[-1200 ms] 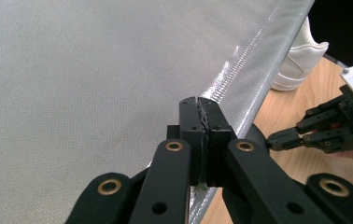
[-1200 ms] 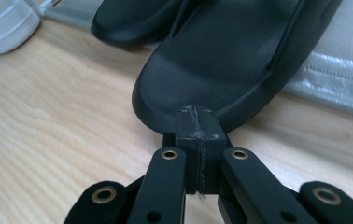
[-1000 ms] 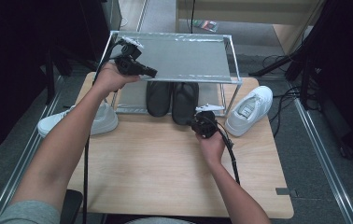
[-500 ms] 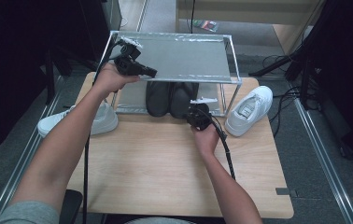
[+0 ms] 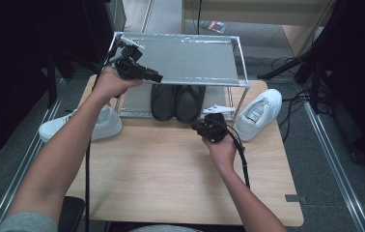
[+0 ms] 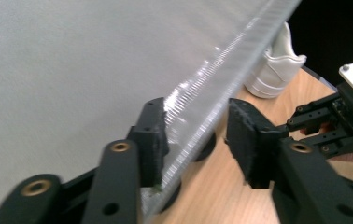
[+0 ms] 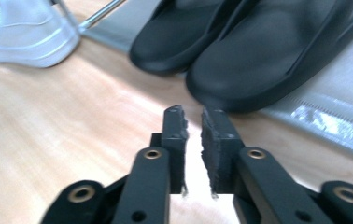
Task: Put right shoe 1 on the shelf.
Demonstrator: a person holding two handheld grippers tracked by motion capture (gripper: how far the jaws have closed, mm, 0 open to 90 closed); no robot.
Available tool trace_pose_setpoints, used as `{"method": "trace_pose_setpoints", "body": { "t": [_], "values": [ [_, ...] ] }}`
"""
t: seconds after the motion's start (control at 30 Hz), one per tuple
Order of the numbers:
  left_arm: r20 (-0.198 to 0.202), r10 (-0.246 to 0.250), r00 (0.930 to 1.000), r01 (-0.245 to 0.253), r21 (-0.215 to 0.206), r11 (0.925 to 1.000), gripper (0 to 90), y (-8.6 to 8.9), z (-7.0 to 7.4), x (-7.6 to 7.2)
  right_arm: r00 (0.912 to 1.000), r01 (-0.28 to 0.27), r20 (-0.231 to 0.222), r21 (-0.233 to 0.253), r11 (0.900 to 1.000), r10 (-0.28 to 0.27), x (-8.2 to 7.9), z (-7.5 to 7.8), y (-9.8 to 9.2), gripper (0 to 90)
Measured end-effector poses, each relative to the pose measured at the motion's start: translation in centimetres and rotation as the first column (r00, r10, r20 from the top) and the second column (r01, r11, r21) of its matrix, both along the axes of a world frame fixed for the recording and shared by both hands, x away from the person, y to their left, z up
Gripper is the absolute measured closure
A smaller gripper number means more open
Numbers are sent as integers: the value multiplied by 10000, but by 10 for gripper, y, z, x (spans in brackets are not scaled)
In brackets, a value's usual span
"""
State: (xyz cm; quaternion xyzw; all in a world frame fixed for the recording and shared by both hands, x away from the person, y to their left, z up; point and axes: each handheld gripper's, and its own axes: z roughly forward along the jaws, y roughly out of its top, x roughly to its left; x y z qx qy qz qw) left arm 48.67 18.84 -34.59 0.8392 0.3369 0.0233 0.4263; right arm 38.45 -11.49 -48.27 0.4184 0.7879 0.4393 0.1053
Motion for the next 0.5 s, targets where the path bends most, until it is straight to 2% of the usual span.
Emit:
{"method": "trace_pose_setpoints", "body": {
  "t": [0.03,0.07,0.2,0.3,0.37,0.43,0.47,0.5],
  "values": [
    [0,0,10000,0,0,10000,558,0,0,0,10000,0,0,0,10000,0,0,0,0,783],
    [98,-56,9999,57,-169,9998,553,4,1,-9,9994,-231,-252,155,9996,234,-5,2,-4,725],
    [55,117,9999,-116,-91,9999,528,9,1,-20,9971,-449,-598,440,9980,475,-11,2,-9,660],
    [174,208,9996,-208,28,9998,478,14,1,-36,9954,-772,-527,523,9956,800,-19,1,-15,624],
    [256,203,9995,-205,61,9998,468,16,0,-45,9927,-938,-704,588,9939,978,-21,1,-18,599],
    [251,216,9994,-219,108,9997,453,17,0,-49,9895,-1143,-824,575,9918,1189,-24,3,-20,594],
    [144,244,9996,-246,120,9996,447,19,-2,-56,9895,-1198,-744,549,9913,1237,-26,4,-21,594],
    [144,244,9996,-246,120,9996,441,19,-2,-56,9895,-1198,-744,549,9913,1237,-26,4,-21,594]
  ]
}}
